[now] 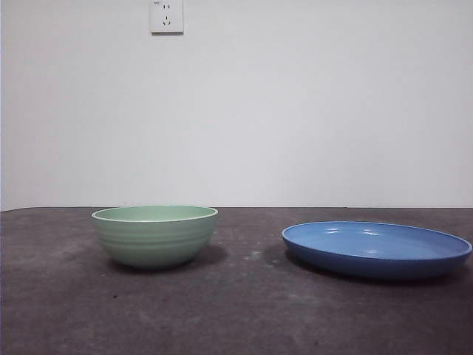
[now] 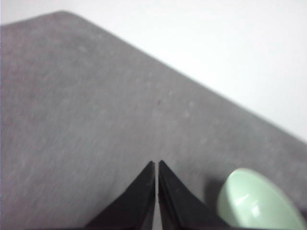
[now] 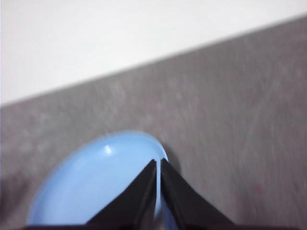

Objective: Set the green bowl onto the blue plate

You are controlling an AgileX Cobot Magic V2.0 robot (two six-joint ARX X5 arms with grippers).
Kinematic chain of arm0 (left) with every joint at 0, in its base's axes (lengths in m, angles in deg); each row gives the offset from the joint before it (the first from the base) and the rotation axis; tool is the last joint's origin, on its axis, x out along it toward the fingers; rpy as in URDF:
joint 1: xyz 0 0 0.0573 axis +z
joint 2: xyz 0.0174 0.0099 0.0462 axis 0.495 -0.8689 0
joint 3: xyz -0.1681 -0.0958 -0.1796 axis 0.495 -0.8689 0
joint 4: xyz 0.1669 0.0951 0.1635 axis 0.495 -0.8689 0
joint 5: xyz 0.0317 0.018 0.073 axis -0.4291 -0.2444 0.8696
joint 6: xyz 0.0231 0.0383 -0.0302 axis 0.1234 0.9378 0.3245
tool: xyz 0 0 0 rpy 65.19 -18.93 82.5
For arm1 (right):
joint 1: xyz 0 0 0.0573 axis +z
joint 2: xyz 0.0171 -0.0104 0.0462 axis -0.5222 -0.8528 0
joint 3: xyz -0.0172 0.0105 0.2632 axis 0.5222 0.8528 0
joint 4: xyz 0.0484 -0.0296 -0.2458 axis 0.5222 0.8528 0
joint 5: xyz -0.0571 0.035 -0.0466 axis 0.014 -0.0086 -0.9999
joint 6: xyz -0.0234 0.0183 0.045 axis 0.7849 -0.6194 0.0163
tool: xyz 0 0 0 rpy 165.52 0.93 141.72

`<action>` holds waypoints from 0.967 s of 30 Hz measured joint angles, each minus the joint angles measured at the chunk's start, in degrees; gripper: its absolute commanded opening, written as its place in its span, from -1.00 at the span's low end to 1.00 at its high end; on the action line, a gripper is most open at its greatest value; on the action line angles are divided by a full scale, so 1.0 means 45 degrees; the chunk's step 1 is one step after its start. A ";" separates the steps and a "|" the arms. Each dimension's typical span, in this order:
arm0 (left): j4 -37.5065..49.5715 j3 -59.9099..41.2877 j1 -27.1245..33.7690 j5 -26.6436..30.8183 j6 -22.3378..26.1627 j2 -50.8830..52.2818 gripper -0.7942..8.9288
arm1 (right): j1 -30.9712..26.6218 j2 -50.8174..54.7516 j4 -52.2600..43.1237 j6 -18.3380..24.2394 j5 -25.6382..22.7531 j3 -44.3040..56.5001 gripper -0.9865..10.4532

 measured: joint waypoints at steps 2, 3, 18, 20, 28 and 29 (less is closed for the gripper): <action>-0.0175 0.0772 0.0000 0.0000 -0.0112 -0.0228 -0.82 | 0.0000 0.0000 -0.0053 -0.0049 0.0010 -0.0699 -0.81; -0.0296 0.1132 0.0000 0.0000 -0.0141 -0.0374 -0.82 | 0.0000 0.0000 -0.0087 -0.0058 0.0010 -0.1044 -0.81; -0.4226 0.7669 0.0000 -0.3371 0.2526 -0.5955 -0.82 | 0.0000 -0.4002 0.3614 0.1049 0.1481 -0.7159 -0.81; -0.4775 0.8286 0.0000 -0.3997 0.3002 -0.6737 -0.82 | 0.0000 -0.5037 0.4789 0.1506 0.2123 -0.8092 -0.81; -0.7596 1.0044 -0.0262 -0.5401 0.4731 -0.8942 -0.82 | 0.0330 -0.8437 0.8534 0.3322 0.3696 -1.0880 -0.81; -0.7912 1.0185 -0.0359 -0.5450 0.4896 -0.9088 -0.82 | 0.0447 -0.8723 0.8952 0.3517 0.3701 -1.1094 -0.81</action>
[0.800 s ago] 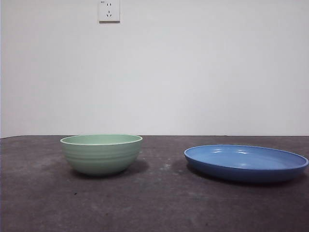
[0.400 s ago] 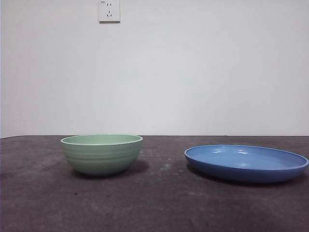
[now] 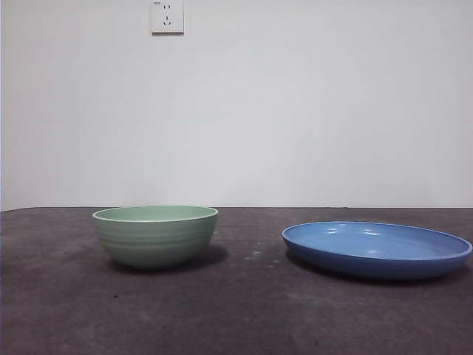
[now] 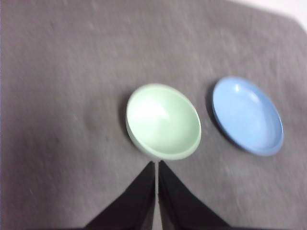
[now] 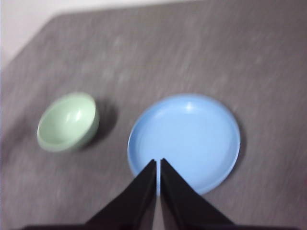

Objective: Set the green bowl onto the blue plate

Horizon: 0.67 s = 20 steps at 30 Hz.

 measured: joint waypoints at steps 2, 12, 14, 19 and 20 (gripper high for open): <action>-0.0563 0.0257 -0.0272 -0.0068 0.0364 -0.0223 -0.82 | 0.0301 -0.0617 0.1069 0.0500 0.0000 -0.0423 -0.81; -0.1603 0.0389 -0.0947 -0.0121 0.0942 -0.0243 -0.78 | 0.1676 -0.1520 0.3036 0.1763 -0.0015 -0.0772 -0.78; -0.1603 0.0389 -0.0947 -0.0121 0.0996 -0.0238 -0.62 | 0.1739 -0.1520 0.3041 0.1817 -0.0010 -0.0772 -0.60; -0.1651 0.0389 -0.0947 -0.0121 0.1020 -0.0238 0.10 | 0.1739 -0.1520 0.3036 0.1812 -0.0019 -0.0772 -0.05; -0.1676 0.0389 -0.0947 -0.0121 0.1020 -0.0243 0.21 | 0.1739 -0.1520 0.3036 0.1802 -0.0019 -0.0772 -0.05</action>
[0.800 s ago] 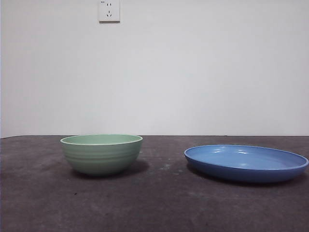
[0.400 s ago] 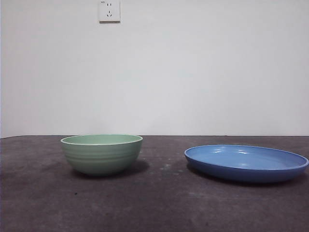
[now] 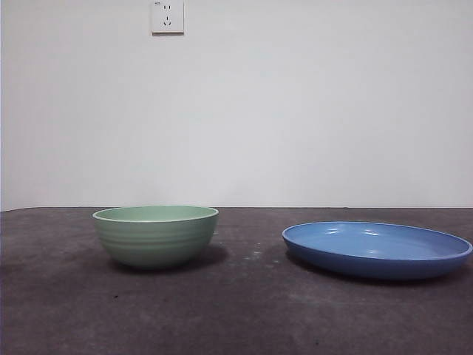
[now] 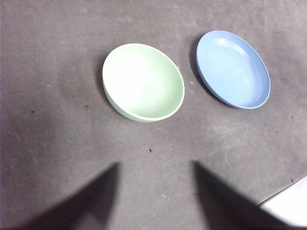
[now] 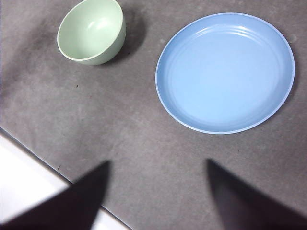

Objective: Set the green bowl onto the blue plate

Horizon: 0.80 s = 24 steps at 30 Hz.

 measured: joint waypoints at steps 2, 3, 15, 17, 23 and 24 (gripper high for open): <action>-0.0019 0.0000 0.0000 0.0000 0.0000 0.0000 0.24 | 0.0000 0.0000 -0.0005 -0.0019 -0.0005 0.0000 -0.05; -0.0019 0.0000 -0.0005 0.0000 0.0000 0.0000 0.24 | 0.0000 0.0000 -0.0005 -0.0024 0.0000 0.0000 -0.05; 0.0631 0.0083 -0.0738 0.0073 -0.0199 -0.1088 0.18 | 0.0000 0.0000 -0.0063 -0.0034 0.0000 0.0000 -0.05; 0.0767 0.0282 -0.0991 0.0563 -0.0267 -0.1685 0.17 | 0.0000 0.0000 -0.0063 -0.0034 0.0000 0.0000 -0.05; 0.1166 0.1923 -0.1885 0.2040 -0.0340 -0.4061 0.17 | 0.0000 0.0000 -0.0068 -0.0039 0.0000 0.0000 -0.05; 0.1180 0.2293 -0.2045 0.2341 -0.0345 -0.4571 0.17 | 0.0000 0.0000 -0.0078 -0.0039 0.0000 0.0000 -0.05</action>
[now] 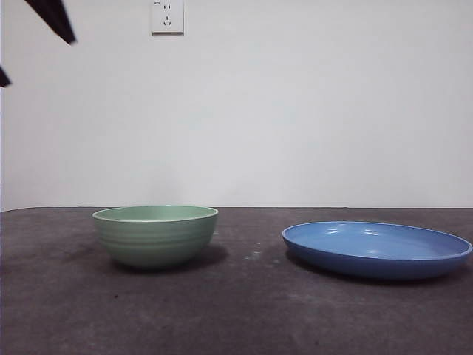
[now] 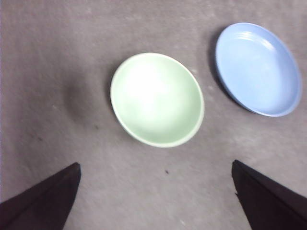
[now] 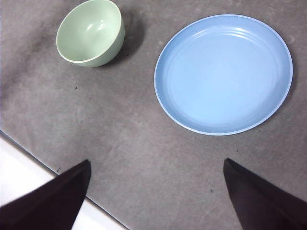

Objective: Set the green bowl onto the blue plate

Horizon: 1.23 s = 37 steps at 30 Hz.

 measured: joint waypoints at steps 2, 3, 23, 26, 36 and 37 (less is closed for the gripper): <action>0.0015 0.0646 -0.0282 0.0491 0.0000 -0.0986 0.17 | 0.0000 0.0000 -0.0015 0.0000 0.0000 0.0000 -0.05; 0.0024 0.0952 -0.0418 0.0699 0.0000 -0.1511 0.17 | 0.0000 0.0000 -0.0015 0.0000 0.0000 0.0000 -0.05; 0.1336 0.2327 -0.1355 0.2701 0.0000 -0.7946 0.17 | 0.0000 0.0000 -0.0019 0.0005 0.0000 0.0000 -0.05; 0.1627 0.2327 -0.1394 0.2710 0.0000 -0.8306 0.06 | 0.0000 0.0000 -0.0019 0.0000 0.0000 0.0000 -0.05; 0.1749 0.2336 -0.1447 0.2715 -0.0102 -0.8898 -0.28 | 0.0000 0.0000 -0.0117 0.0000 0.0000 0.0000 -0.05; 0.1729 0.2336 -0.1452 0.2715 -0.0141 -0.8937 -0.28 | 0.0000 0.0000 -0.0121 0.0000 0.0000 0.0000 -0.05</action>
